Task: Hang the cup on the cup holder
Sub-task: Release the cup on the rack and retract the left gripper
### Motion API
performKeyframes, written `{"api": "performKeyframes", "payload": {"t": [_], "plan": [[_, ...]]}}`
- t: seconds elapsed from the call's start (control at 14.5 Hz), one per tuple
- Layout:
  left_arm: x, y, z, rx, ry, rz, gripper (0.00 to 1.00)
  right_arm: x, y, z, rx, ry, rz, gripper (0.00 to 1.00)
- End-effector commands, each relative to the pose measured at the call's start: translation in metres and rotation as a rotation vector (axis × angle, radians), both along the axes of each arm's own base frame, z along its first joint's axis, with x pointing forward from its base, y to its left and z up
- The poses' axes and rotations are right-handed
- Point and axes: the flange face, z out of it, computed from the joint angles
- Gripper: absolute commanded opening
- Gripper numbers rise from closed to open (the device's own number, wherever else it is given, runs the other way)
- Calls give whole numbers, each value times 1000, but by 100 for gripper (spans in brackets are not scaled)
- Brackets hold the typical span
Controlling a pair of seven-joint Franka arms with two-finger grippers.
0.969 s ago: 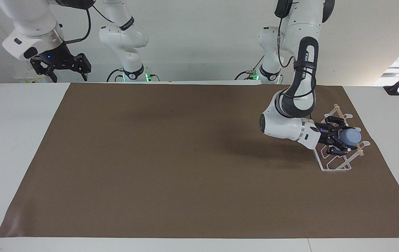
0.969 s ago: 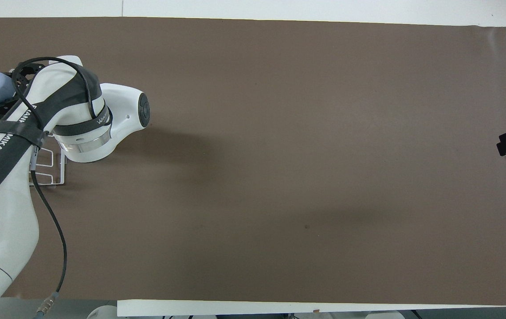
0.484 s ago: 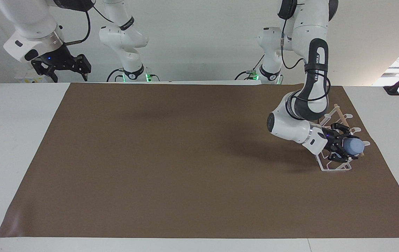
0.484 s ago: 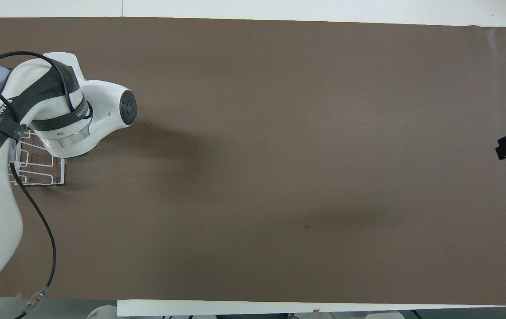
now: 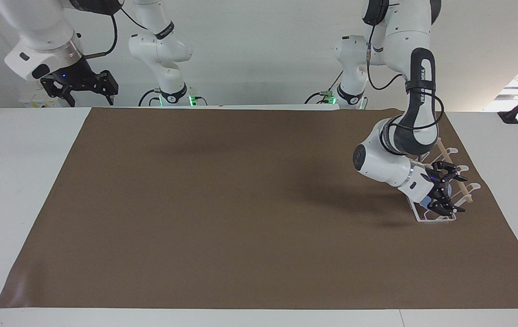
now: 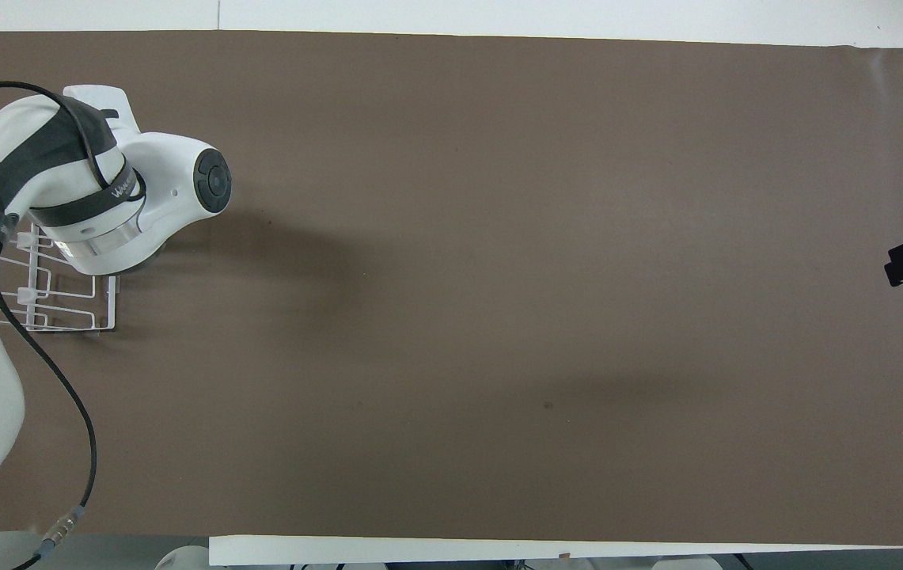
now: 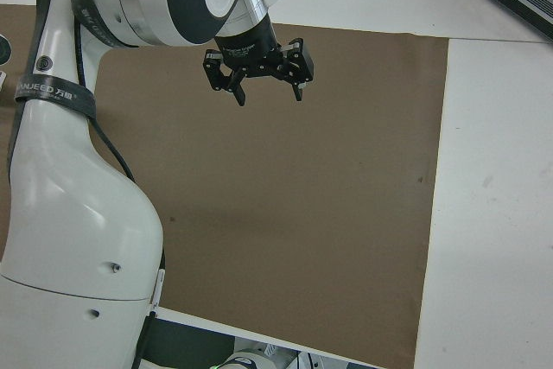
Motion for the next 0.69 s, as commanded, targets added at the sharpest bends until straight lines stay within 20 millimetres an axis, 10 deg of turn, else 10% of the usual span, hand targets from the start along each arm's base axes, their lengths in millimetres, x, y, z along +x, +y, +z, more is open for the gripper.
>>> {"api": "performKeyframes", "payload": {"t": [0.0, 0.62], "plan": [[-12, 3, 62, -77, 65, -17, 100, -6, 6, 0, 50, -3, 10, 99], [-23, 17, 97, -469, 381, -33, 100, -7, 5, -1, 50, 1, 8, 99]]}}
